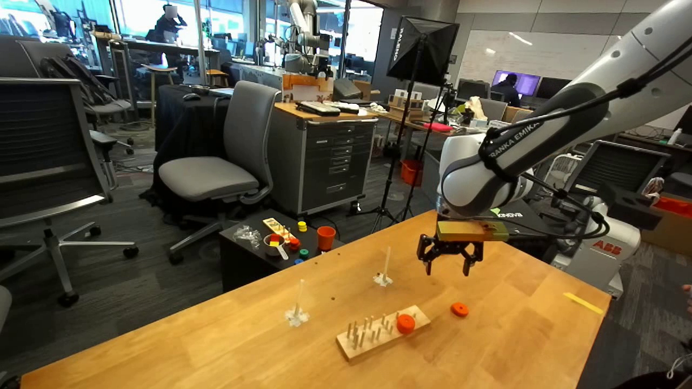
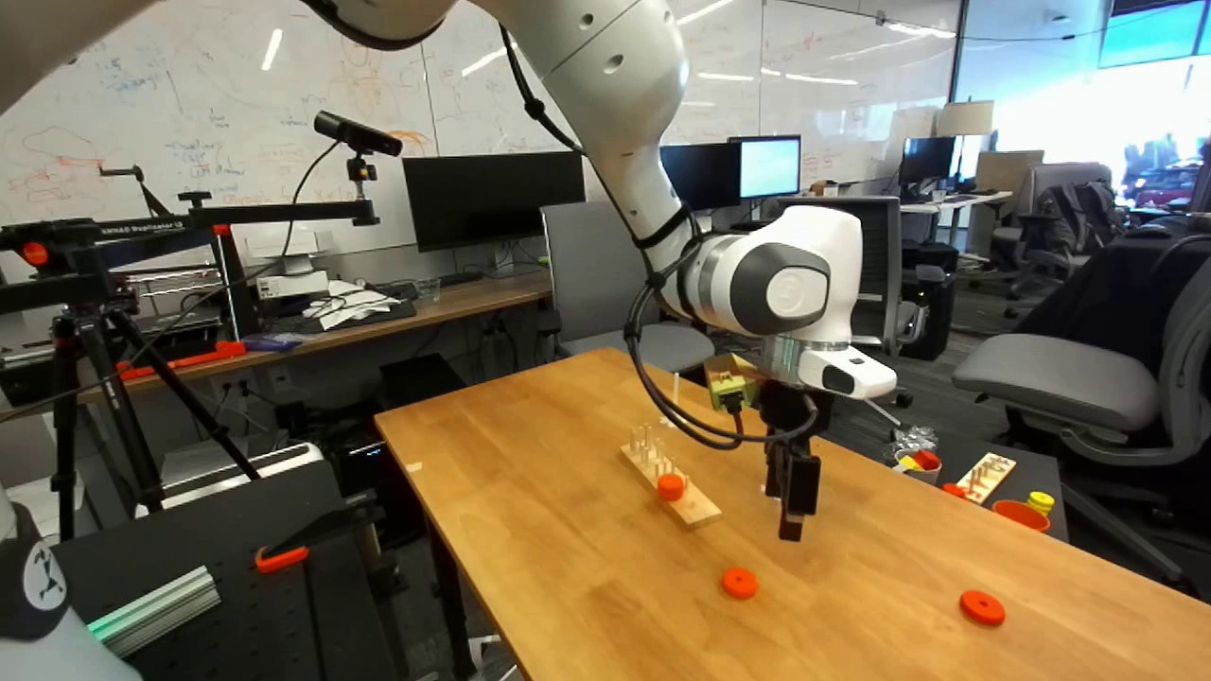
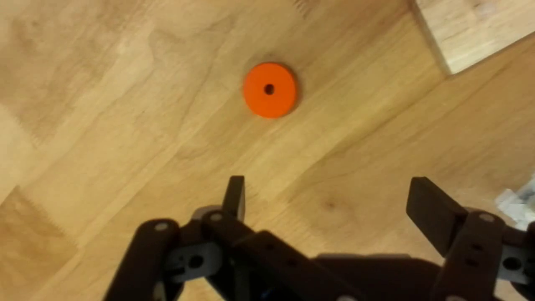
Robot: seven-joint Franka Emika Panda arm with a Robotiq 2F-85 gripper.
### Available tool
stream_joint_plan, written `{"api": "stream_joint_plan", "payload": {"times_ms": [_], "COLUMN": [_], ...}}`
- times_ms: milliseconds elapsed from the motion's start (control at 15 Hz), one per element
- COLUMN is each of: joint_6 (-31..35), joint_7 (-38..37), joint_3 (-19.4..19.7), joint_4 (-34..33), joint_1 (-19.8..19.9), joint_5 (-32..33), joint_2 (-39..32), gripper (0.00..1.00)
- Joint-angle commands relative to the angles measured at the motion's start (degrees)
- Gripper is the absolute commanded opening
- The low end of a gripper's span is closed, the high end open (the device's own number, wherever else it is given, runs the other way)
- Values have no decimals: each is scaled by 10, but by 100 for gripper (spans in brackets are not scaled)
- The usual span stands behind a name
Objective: Attach the orange discs to the rods on the wooden rack
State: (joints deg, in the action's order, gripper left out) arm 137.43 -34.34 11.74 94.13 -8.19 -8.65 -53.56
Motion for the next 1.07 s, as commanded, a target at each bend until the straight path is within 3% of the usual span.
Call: {"api": "stream_joint_plan", "payload": {"times_ms": [0,1000], "joint_6": [-4,-2], "joint_7": [-9,-1], "joint_3": [-12,-46], "joint_4": [19,35], "joint_1": [24,65], "joint_5": [-5,-61], "joint_2": [1,-26], "gripper": [100,100]}}
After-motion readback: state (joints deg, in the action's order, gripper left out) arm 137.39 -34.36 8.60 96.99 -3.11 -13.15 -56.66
